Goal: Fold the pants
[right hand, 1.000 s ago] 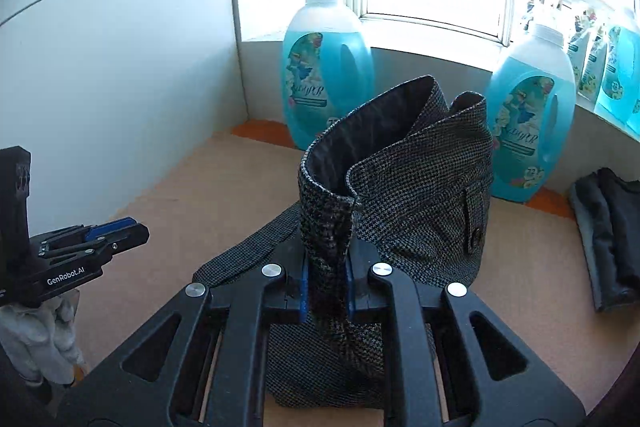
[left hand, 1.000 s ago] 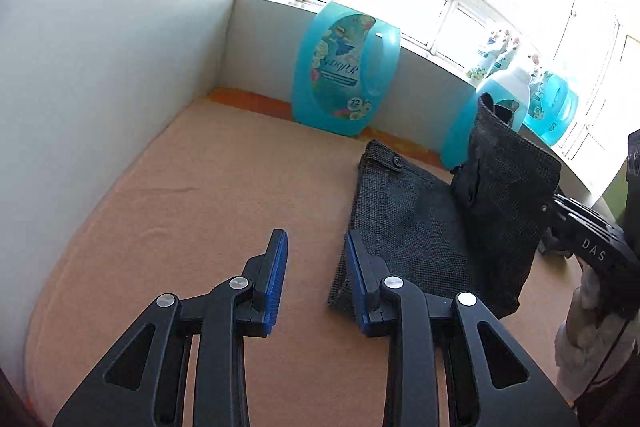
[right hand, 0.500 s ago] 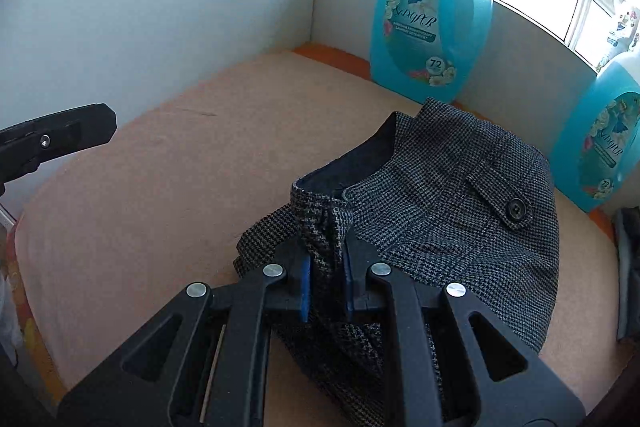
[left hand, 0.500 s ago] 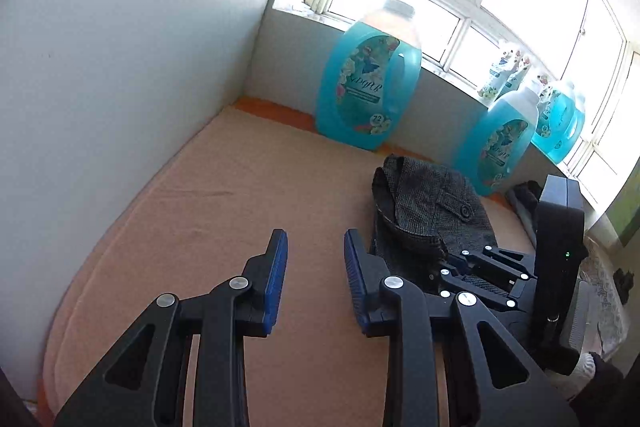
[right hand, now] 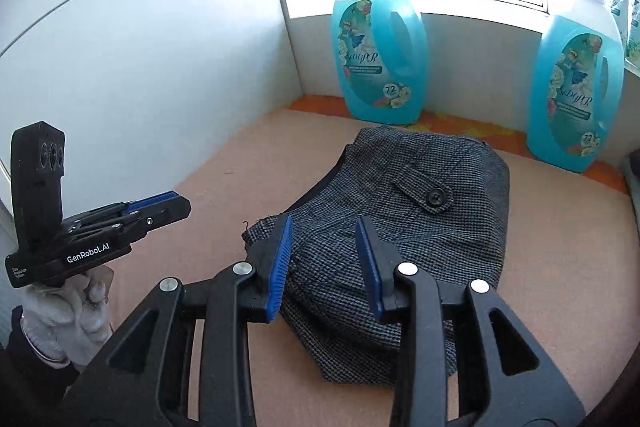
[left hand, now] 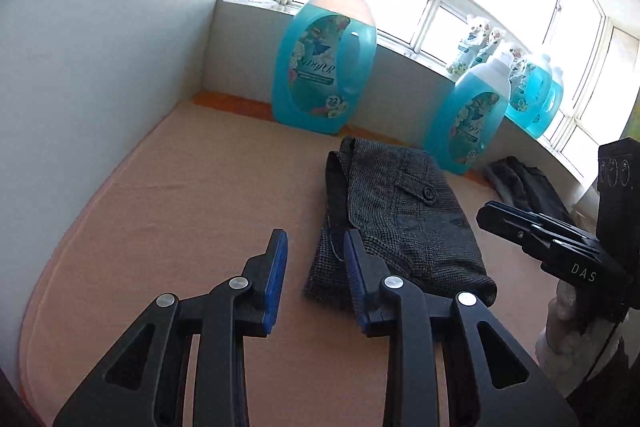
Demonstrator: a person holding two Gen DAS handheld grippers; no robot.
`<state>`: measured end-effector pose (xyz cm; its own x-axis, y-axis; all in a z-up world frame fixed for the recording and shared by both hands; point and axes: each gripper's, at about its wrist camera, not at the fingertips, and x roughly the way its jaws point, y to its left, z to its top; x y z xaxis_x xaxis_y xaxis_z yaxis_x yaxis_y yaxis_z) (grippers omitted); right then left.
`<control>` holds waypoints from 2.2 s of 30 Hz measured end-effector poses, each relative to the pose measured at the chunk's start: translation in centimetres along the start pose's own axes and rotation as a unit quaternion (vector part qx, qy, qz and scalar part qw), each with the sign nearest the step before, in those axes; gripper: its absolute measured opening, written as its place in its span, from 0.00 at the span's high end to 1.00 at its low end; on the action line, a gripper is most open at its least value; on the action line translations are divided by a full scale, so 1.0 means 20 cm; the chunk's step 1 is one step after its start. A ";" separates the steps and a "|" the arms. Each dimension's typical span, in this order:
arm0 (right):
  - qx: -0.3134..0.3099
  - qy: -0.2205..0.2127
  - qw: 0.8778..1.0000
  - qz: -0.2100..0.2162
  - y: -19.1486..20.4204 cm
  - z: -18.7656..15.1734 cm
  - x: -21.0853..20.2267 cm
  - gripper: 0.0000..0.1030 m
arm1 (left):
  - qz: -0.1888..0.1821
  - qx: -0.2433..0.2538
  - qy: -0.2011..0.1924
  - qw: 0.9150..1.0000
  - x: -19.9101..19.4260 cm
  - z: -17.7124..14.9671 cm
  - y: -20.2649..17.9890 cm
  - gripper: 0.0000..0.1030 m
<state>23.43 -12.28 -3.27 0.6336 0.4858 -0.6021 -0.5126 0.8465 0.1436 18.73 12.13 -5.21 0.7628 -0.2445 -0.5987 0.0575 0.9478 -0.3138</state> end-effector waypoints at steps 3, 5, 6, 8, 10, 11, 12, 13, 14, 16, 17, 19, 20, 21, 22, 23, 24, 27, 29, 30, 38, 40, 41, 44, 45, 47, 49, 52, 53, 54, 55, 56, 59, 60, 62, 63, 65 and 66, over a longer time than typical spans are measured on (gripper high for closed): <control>0.012 0.001 1.000 -0.022 -0.12 0.00 -0.02 0.66 | -0.010 0.013 0.006 1.000 0.04 0.00 -0.08 0.73; 0.026 0.000 0.999 -0.033 -0.20 -0.01 -0.03 0.62 | -0.018 0.023 0.012 1.000 0.06 0.01 -0.14 0.73; 0.033 0.000 0.999 -0.038 -0.24 -0.01 -0.03 0.55 | -0.019 0.030 0.015 0.999 0.08 0.01 -0.18 0.73; 0.042 0.000 0.998 -0.050 -0.32 -0.02 -0.03 0.48 | -0.019 0.048 0.020 0.998 0.11 0.01 -0.24 0.73; 0.054 0.005 0.997 -0.056 -0.39 -0.02 -0.02 0.44 | -0.016 0.065 0.027 0.997 0.15 0.00 -0.30 0.73; 0.062 0.009 0.996 -0.056 -0.43 -0.02 -0.01 0.40 | -0.013 0.070 0.032 0.997 0.18 0.00 -0.33 0.69; 0.070 0.013 0.996 -0.054 -0.47 -0.01 0.00 0.36 | -0.012 0.074 0.037 0.996 0.20 -0.01 -0.34 0.65; 0.077 0.017 0.995 -0.054 -0.51 0.00 0.02 0.35 | -0.009 0.077 0.042 0.996 0.23 -0.01 -0.35 0.65; 0.084 0.021 0.995 -0.053 -0.54 0.01 0.04 0.34 | -0.005 0.079 0.048 0.996 0.25 -0.02 -0.36 0.65; 0.100 0.028 0.993 -0.050 -0.62 0.03 0.07 0.33 | 0.003 0.082 0.058 0.995 0.29 -0.04 -0.36 0.65; 0.108 0.033 0.993 -0.045 -0.66 0.04 0.10 0.30 | 0.007 0.083 0.063 0.995 0.31 -0.06 -0.35 0.65; 0.132 0.041 0.990 -0.038 -0.74 0.07 0.16 0.28 | 0.012 0.078 0.074 0.994 0.34 -0.07 -0.33 0.65; 0.144 0.045 0.988 -0.032 -0.77 0.09 0.19 0.28 | 0.011 0.074 0.080 0.994 0.35 -0.08 -0.31 0.65; 0.156 0.050 0.986 -0.024 -0.81 0.10 0.22 0.27 | 0.012 0.070 0.084 0.994 0.36 -0.09 -0.30 0.65; 0.167 0.054 0.984 -0.017 -0.84 0.11 0.26 0.27 | 0.011 0.068 0.086 0.994 0.36 -0.09 -0.30 0.65; 0.177 0.061 0.982 -0.008 -0.87 0.12 0.30 0.27 | 0.010 0.067 0.087 0.994 0.37 -0.09 -0.29 0.65; 0.184 0.069 0.981 -0.001 -0.90 0.13 0.35 0.25 | 0.010 0.067 0.088 0.994 0.36 -0.10 -0.29 0.65; 0.196 0.083 0.977 -0.005 -0.96 0.15 0.46 0.23 | 0.006 0.055 0.091 0.994 0.36 -0.09 -0.29 0.65; 0.211 0.089 0.973 0.007 -1.01 0.15 0.52 0.23 | -0.005 0.034 0.090 0.995 0.34 -0.08 -0.26 0.65; 0.221 0.091 0.971 0.017 -1.03 0.14 0.55 0.23 | -0.011 0.019 0.089 0.996 0.33 -0.07 -0.24 0.65; 0.254 0.095 0.960 0.061 -1.09 0.11 0.67 0.23 | 0.005 -0.097 0.100 0.990 0.26 0.01 -0.06 0.27; 0.254 0.092 0.961 0.066 -1.09 0.12 0.69 0.21 | 0.006 -0.121 0.120 0.985 0.29 0.01 -0.03 0.27; 0.252 0.092 0.961 0.066 -1.08 0.12 0.69 0.21 | 0.006 -0.127 0.132 0.983 0.31 0.00 -0.02 0.27; 0.259 0.094 0.958 0.080 -1.08 0.12 0.70 0.21 | 0.000 -0.141 0.155 0.978 0.36 -0.02 -0.02 0.27; 0.265 0.095 0.955 0.089 -1.08 0.12 0.71 0.21 | -0.006 -0.146 0.160 0.976 0.38 -0.03 -0.02 0.27; 0.270 0.096 0.953 0.100 -1.09 0.12 0.72 0.21 | -0.011 -0.155 0.169 0.973 0.41 -0.05 -0.03 0.27; 0.266 0.095 0.954 0.098 -1.08 0.12 0.73 0.21 | -0.015 -0.170 0.166 0.971 0.43 -0.05 -0.02 0.26; 0.264 0.093 0.955 0.102 -1.06 0.13 0.76 0.21 | -0.017 -0.176 0.155 0.972 0.45 -0.05 -0.02 0.23; 0.263 0.092 0.955 0.101 -1.06 0.13 0.77 0.20 | -0.017 -0.177 0.148 0.973 0.45 -0.05 -0.02 0.23; 0.263 0.090 0.955 0.102 -1.06 0.13 0.77 0.20 | -0.016 -0.175 0.141 0.974 0.45 -0.05 -0.03 0.23; 0.266 0.088 0.955 0.102 -1.06 0.13 0.78 0.20 | -0.015 -0.171 0.136 0.976 0.45 -0.05 -0.04 0.23; 0.266 0.086 0.954 0.103 -1.06 0.13 0.78 0.20 | -0.015 -0.166 0.132 0.977 0.45 -0.05 -0.05 0.23; 0.268 0.085 0.954 0.102 -1.06 0.13 0.78 0.26 | -0.016 -0.158 0.118 0.980 0.47 -0.05 -0.06 0.32; 0.269 0.085 0.954 0.102 -1.06 0.13 0.78 0.30 | -0.020 -0.166 0.113 0.979 0.48 -0.06 -0.06 0.37; 0.274 0.084 0.953 0.099 -1.07 0.12 0.77 0.40 | -0.015 -0.172 0.101 0.980 0.48 -0.06 -0.05 0.47; 0.277 0.083 0.952 0.101 -1.08 0.11 0.77 0.49 | -0.015 -0.170 0.099 0.980 0.48 -0.06 -0.05 0.55; 0.278 0.080 0.952 0.100 -1.08 0.11 0.76 0.57 | -0.013 -0.167 0.090 0.982 0.48 -0.05 -0.06 0.66; 0.276 0.078 0.953 0.101 -1.08 0.11 0.75 0.62 | -0.015 -0.168 0.086 0.982 0.47 -0.05 -0.06 0.71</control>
<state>45.35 -22.82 -13.60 0.4387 0.6491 -0.6215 -0.2040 0.7455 0.6346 25.26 8.57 -11.21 0.6425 -0.3302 -0.6915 -0.1585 0.8256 -0.5416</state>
